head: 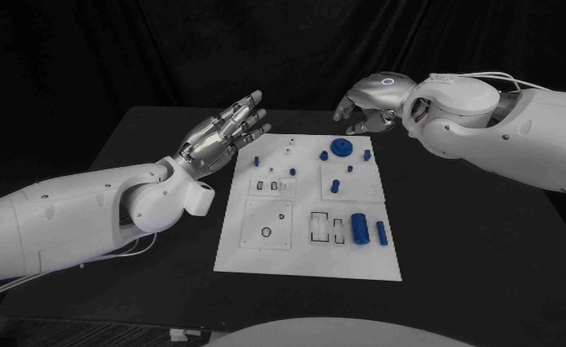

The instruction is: Assemble the parts on the task board

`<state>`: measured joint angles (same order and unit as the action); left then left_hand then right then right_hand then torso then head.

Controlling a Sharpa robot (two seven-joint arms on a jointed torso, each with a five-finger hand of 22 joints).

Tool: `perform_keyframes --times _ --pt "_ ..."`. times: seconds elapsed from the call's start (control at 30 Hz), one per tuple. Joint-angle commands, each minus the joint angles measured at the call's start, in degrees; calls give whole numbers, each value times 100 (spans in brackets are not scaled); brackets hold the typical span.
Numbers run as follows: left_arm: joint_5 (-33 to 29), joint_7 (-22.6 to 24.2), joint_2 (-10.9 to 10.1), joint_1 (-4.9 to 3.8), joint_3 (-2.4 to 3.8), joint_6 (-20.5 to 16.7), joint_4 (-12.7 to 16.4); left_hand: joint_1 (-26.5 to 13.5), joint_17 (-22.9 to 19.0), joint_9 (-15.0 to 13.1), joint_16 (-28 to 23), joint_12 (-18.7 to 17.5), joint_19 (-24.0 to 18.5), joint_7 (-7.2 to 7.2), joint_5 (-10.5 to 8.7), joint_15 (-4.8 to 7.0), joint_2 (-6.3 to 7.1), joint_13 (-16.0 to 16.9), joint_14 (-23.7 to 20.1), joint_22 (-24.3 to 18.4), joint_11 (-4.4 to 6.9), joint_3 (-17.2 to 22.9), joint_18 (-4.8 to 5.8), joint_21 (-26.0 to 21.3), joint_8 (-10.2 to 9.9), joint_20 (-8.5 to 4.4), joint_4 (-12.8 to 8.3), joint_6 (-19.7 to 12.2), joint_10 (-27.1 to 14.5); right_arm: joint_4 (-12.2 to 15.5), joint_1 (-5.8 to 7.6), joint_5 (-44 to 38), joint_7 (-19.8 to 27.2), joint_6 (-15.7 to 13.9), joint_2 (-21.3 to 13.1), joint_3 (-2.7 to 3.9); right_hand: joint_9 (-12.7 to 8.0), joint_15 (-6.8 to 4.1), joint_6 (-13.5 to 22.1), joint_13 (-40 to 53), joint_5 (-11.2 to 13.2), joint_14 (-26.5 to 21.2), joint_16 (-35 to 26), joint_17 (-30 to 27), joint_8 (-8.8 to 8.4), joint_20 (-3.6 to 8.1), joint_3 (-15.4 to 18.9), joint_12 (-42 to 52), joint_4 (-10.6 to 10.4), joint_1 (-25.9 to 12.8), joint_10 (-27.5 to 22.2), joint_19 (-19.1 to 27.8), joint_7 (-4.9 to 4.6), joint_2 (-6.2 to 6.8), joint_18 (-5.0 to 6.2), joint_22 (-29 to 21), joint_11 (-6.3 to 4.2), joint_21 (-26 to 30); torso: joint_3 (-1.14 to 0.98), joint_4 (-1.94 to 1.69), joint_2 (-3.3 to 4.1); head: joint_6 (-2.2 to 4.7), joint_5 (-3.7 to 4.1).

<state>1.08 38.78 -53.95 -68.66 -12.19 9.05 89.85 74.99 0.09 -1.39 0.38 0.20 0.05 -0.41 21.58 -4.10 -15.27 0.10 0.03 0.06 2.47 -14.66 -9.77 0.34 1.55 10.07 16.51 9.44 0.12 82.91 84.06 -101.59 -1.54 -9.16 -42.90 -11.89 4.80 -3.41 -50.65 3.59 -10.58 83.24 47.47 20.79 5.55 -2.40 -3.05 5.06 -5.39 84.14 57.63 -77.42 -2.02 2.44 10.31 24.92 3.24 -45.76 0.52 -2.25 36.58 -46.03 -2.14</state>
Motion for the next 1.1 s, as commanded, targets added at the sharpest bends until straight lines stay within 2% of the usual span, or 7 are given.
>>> perform_keyframes --times 0.03,0.23,0.5,0.53,0.77,0.97,1.1 --pt "196 301 -48 -21 6 -58 86 102 -9 -6 -38 -14 -5 43 61 1 0 -5 -3 -6 -54 34 -24 -34 23 6 -6 12 0 -73 -64 -421 -193 -276 24 1 11 -11 5 12 143 -50 67 19 -49 7 -61 -72 -26 -57 -189 64 -76 120 11 88 -19 -79 51 -101 221 110 91" --pt "353 498 -129 -26 6 -233 143 228 -9 3 -38 -20 -5 -118 188 154 25 -10 -3 -6 149 66 -12 -34 0 -174 -6 -40 -12 -175 -159 -436 -84 -470 74 1 13 -30 29 22 234 -5 305 328 -93 19 -114 -62 -102 -154 -312 51 -112 210 -20 354 -51 -266 91 -133 371 199 148" --pt "493 581 -179 -27 7 -257 149 249 -9 4 -38 -20 -5 -113 221 147 18 -10 -3 -6 133 78 0 -34 -4 -185 -10 -52 -12 -301 -310 -419 -8 -490 144 1 16 -36 65 36 62 9 552 641 -138 26 -251 18 -146 -166 -363 66 -147 271 -47 610 -53 -448 125 -159 483 326 195" --pt "498 598 -181 -27 7 -268 154 260 -9 5 -38 -20 -5 -123 231 144 15 -10 -3 -6 150 83 6 -34 -6 -186 -13 -62 -12 -313 -327 -417 0 -496 150 1 15 -34 73 36 31 9 602 702 -146 24 -282 37 -145 -163 -374 69 -221 280 -54 669 -49 -491 130 -159 496 356 195" --pt "515 669 -197 -28 7 -330 173 295 -9 5 -38 -20 -5 -194 262 195 20 -10 -3 -6 237 92 23 -34 -8 -249 -11 -72 -12 -395 -432 -396 68 -538 186 1 9 -14 56 33 -63 14 734 874 -145 12 -357 85 -134 -149 -379 70 -353 289 -72 831 -9 -606 120 -173 533 432 237" --pt "518 663 -209 -27 6 -311 166 299 -9 6 -38 -20 -5 -189 271 201 17 -10 -3 -6 224 95 27 -34 -9 -263 -11 -79 -12 -489 -497 -367 135 -548 232 1 5 4 -9 27 -374 6 870 1045 -135 -8 -472 140 -94 -121 -377 93 -413 291 -84 992 21 -719 120 -178 528 396 236" --pt "519 653 -196 -27 6 -282 146 306 -9 7 -38 -20 -5 -174 280 193 13 -10 -3 -6 196 100 35 -34 -12 -266 -12 -89 -12 -556 -537 -355 156 -544 270 1 5 6 -16 26 -398 12 915 1118 -134 -9 -485 143 -87 -116 -379 87 -419 292 -91 1043 23 -754 128 -170 530 392 209"
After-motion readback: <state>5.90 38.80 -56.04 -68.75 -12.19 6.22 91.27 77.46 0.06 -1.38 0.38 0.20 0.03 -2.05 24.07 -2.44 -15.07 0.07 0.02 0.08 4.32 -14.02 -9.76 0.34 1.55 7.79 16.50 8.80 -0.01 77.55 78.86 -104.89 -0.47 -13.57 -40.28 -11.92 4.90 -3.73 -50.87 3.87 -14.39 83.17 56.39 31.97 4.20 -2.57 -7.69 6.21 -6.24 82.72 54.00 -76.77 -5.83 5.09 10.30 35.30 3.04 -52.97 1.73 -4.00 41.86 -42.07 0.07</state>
